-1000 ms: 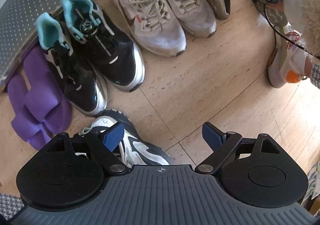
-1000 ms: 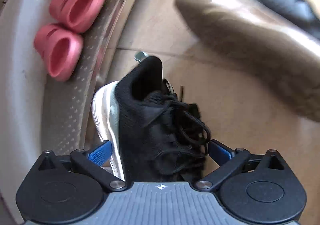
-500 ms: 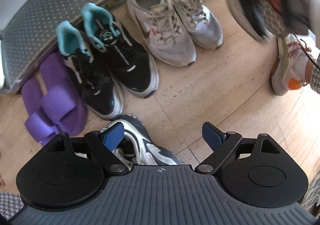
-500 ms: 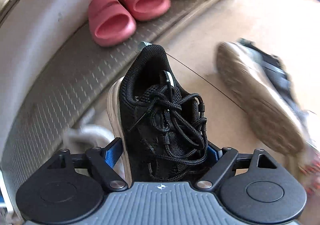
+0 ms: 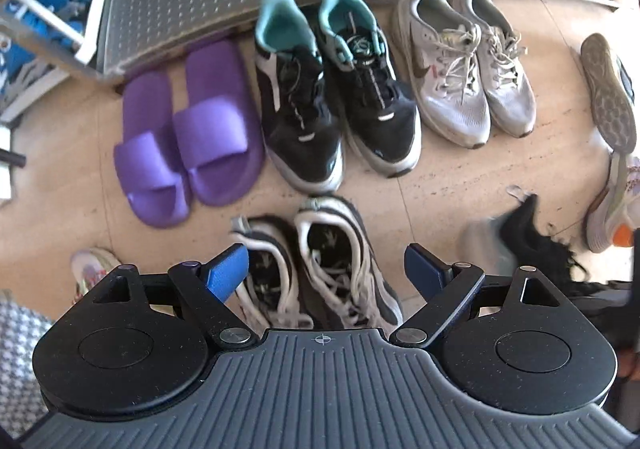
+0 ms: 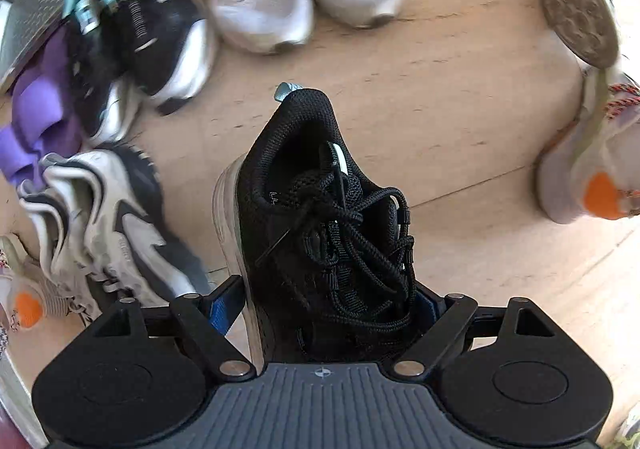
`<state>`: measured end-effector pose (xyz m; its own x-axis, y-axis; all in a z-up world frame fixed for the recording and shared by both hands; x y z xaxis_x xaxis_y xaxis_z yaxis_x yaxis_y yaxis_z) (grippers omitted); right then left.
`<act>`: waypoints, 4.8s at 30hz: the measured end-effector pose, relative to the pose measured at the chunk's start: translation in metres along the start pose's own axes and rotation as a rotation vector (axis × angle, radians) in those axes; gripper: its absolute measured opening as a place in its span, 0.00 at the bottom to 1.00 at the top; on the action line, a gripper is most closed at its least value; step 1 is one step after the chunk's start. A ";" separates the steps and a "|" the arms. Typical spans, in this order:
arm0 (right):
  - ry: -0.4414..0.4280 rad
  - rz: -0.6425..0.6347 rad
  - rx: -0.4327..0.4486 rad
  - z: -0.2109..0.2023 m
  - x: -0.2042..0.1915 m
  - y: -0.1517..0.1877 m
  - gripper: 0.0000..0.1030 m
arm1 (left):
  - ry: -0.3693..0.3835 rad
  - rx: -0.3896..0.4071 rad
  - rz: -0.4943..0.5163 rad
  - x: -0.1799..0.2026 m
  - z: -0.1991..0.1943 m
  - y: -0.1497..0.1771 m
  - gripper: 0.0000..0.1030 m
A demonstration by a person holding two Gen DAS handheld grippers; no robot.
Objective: Organize scattered shoes
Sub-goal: 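Carry the black sneaker beside the black-white pair and release it, then grasp the second black knit sneaker by its heel with the right gripper, then lower the black sneaker beside its mate and open the right gripper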
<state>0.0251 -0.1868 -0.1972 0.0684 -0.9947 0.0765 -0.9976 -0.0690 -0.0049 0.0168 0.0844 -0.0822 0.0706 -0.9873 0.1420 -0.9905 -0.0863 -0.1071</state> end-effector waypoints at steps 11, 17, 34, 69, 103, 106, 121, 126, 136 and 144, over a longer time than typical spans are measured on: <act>-0.076 0.001 0.072 -0.030 -0.013 -0.002 0.88 | 0.003 0.031 0.073 0.013 -0.011 0.000 0.87; -0.052 0.024 0.112 -0.024 0.007 -0.011 0.86 | 0.016 0.026 0.111 0.019 -0.012 0.001 0.87; -0.057 -0.232 0.079 0.017 -0.029 -0.021 0.91 | 0.009 -0.082 0.181 0.036 0.019 0.009 0.87; -0.101 -0.298 0.022 0.024 -0.048 -0.061 0.87 | 0.008 -0.095 0.185 0.038 0.023 -0.002 0.87; 0.371 0.152 0.174 0.078 0.251 -0.216 0.92 | 0.051 -0.222 0.361 0.121 0.097 -0.026 0.87; 0.406 0.084 0.193 0.084 0.237 -0.211 0.81 | 0.044 -0.218 0.353 0.117 0.096 -0.028 0.87; 0.543 -0.233 0.235 0.020 0.120 -0.129 0.48 | 0.049 -0.127 0.340 0.101 0.054 -0.024 0.87; 0.562 -0.709 0.181 0.028 0.022 0.006 0.61 | 0.062 -0.103 0.347 0.101 0.040 -0.010 0.87; 0.147 -0.097 0.266 -0.053 0.070 0.010 0.81 | 0.111 -0.158 0.509 0.138 0.044 0.042 0.87; 0.021 0.167 0.126 -0.004 0.098 0.002 0.77 | 0.107 -0.211 0.577 0.149 0.059 0.058 0.87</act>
<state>0.0298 -0.2839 -0.1855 -0.0992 -0.9914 0.0849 -0.9858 0.0863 -0.1438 -0.0237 -0.0752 -0.1250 -0.4844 -0.8472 0.2180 -0.8681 0.4963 -0.0004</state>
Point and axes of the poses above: each gripper's, at about its wrist camera, not at the fingertips, and z roughly the way its jaws point, x to its right, y to its underside, the point moved 1 cm from there along z, roughly the way its jaws point, and after that the axes turned 10 degrees about y, right-handed, at the moved point
